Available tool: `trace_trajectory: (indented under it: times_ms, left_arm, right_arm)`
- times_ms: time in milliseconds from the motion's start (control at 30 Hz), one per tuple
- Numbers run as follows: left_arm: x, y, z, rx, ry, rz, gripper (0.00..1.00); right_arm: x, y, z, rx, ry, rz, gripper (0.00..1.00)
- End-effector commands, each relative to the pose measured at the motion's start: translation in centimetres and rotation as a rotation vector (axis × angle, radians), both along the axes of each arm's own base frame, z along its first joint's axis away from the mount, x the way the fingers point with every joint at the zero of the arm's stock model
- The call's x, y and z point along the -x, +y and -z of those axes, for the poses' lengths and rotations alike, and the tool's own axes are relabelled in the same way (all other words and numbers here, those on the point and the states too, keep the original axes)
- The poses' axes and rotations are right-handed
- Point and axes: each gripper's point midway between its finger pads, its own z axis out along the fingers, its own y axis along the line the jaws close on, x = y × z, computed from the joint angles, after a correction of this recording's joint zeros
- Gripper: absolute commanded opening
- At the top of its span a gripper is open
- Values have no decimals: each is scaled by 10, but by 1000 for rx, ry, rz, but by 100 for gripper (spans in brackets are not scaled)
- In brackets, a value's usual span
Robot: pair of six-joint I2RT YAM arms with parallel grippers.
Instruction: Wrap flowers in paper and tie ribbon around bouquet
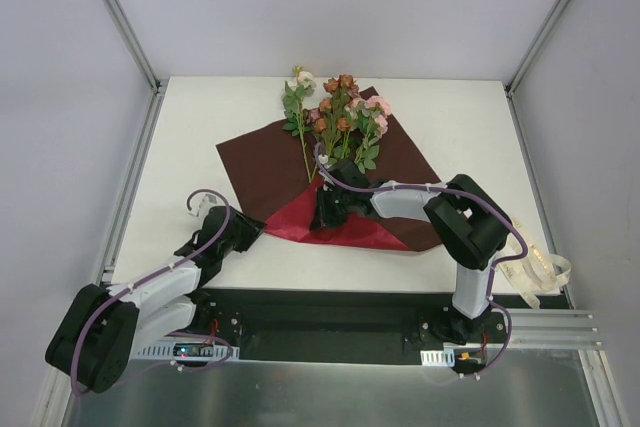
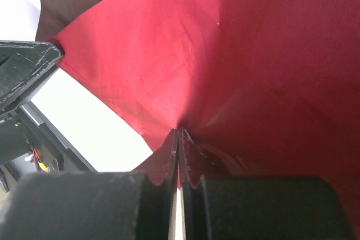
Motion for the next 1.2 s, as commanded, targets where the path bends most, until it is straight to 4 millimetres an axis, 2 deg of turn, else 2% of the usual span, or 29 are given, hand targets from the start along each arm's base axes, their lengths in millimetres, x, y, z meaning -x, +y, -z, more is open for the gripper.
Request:
trace_trajectory:
  times_ms: [0, 67, 100, 133, 200, 233, 267, 333, 533, 733, 867, 1067, 1167]
  left_arm:
    - [-4, 1, -3, 16, -75, 3, 25]
    - [-7, -2, -13, 4, -118, 41, 17]
    - [-9, -4, -17, -10, -138, 65, 9]
    - [-15, -8, -29, -48, -185, 114, 6]
    - [-16, -14, -37, -76, -210, 174, 1]
    - [-21, -19, -49, -106, -249, 218, 0]
    - [-21, -21, -50, -127, -246, 246, 0]
    - [-24, -35, -67, -161, -303, 322, 0]
    - [-21, -81, -92, -219, -355, 502, 0]
    - [-27, -100, -107, -250, -392, 548, 0]
    - [-21, -130, -112, -201, -397, 684, 0]
    - [-20, -157, -101, -145, -354, 755, 0]
    - [-20, -166, -97, -108, -342, 778, 0]
  right_arm:
    - [-1, 3, -3, -13, 2, -10, 1]
    - [0, 3, -2, -16, 6, -11, 1]
    - [0, 3, -2, -14, 6, -10, 1]
    - [-1, 3, -2, -14, 6, -8, 1]
    - [-1, 3, -1, -16, 12, -6, 1]
    - [0, 4, -1, -22, 17, -6, 1]
    - [1, 5, -2, -25, 19, -7, 1]
    - [1, 5, -1, -27, 22, -1, 1]
    - [2, 5, -6, -49, 35, 7, 1]
    - [-3, 0, -17, -81, 35, 32, 1]
    - [-6, -3, -18, -87, 38, 39, 1]
    - [-10, -7, -27, -121, 40, 64, 1]
    - [-12, -16, -34, -128, 32, 90, 1]
